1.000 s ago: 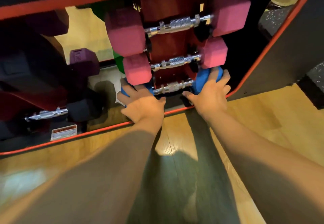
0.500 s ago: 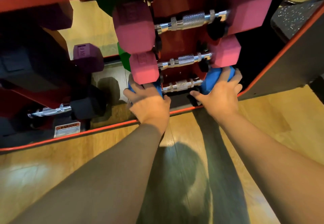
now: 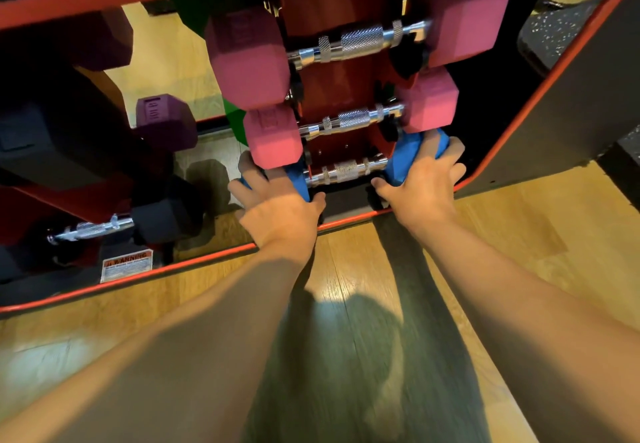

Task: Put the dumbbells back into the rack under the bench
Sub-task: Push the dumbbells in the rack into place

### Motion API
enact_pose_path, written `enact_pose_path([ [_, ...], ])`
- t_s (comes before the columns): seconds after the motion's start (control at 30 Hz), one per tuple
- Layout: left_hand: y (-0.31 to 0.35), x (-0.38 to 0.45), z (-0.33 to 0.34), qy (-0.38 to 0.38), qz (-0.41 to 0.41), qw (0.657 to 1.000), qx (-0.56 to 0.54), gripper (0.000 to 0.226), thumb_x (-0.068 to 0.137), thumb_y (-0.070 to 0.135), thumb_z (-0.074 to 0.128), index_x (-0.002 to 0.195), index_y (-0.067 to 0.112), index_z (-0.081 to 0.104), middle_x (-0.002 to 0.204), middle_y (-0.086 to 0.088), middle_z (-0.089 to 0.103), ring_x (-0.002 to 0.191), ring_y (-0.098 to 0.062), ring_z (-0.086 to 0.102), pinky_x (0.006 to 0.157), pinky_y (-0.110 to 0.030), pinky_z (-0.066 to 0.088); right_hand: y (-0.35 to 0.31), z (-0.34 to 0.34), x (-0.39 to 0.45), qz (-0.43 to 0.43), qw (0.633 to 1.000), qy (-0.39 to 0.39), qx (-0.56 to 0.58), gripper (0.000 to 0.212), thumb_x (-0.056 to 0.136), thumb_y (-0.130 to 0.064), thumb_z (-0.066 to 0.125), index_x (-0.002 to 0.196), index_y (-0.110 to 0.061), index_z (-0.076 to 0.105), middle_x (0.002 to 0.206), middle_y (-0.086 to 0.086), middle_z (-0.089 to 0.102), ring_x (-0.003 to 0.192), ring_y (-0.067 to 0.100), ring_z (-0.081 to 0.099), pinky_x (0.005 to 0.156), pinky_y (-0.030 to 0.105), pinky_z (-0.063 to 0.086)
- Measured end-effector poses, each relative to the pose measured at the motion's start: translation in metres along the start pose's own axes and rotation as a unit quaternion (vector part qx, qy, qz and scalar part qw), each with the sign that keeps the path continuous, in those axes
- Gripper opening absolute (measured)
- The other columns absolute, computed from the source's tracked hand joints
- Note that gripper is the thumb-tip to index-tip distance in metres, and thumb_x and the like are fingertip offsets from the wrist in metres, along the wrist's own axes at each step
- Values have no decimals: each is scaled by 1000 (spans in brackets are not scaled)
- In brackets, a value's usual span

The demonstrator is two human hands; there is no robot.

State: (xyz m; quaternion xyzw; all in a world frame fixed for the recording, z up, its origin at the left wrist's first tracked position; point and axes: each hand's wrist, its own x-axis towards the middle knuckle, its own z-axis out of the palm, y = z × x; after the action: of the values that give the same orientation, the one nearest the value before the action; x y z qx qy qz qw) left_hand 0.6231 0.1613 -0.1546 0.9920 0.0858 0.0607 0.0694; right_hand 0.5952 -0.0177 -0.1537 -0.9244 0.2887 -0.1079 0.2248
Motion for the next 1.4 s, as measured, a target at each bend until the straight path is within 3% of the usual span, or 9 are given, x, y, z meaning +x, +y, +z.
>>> enact_pose_path([
  [0.33, -6, -1, 0, 9, -13, 1000, -19, 108, 62, 76, 72, 139, 10, 36, 146, -12, 29, 118, -35, 35, 78, -46, 52, 0, -4, -3, -36, 999, -8, -15, 103, 75, -43, 82, 151, -15, 19, 149, 22, 19, 116, 42, 37, 102, 48, 41],
  [0.7, -2, -1, 2, 11, -20, 1000, -21, 103, 62, 73, 74, 135, 9, 41, 144, -12, 31, 114, -35, 35, 74, -44, 48, 1, -4, -3, -39, 999, -10, -20, 106, 73, -46, 83, 151, -17, 18, 148, 21, 20, 117, 44, 37, 102, 52, 41],
  [1.03, 3, 1, 3, -23, -30, 999, 9, 91, 66, 74, 69, 130, 12, 52, 144, -11, 27, 117, -33, 31, 80, -45, 50, 1, -4, -2, -34, 999, -12, -4, 106, 73, -43, 84, 151, -16, 17, 151, 19, 16, 119, 42, 36, 100, 50, 44],
  [1.4, 4, 0, 0, -11, -23, 1000, 2, 92, 67, 70, 73, 134, 11, 49, 148, -12, 26, 118, -35, 33, 81, -47, 49, 2, -2, -2, -32, 999, -7, 1, 106, 73, -43, 84, 151, -18, 17, 152, 16, 15, 122, 41, 34, 97, 48, 47],
])
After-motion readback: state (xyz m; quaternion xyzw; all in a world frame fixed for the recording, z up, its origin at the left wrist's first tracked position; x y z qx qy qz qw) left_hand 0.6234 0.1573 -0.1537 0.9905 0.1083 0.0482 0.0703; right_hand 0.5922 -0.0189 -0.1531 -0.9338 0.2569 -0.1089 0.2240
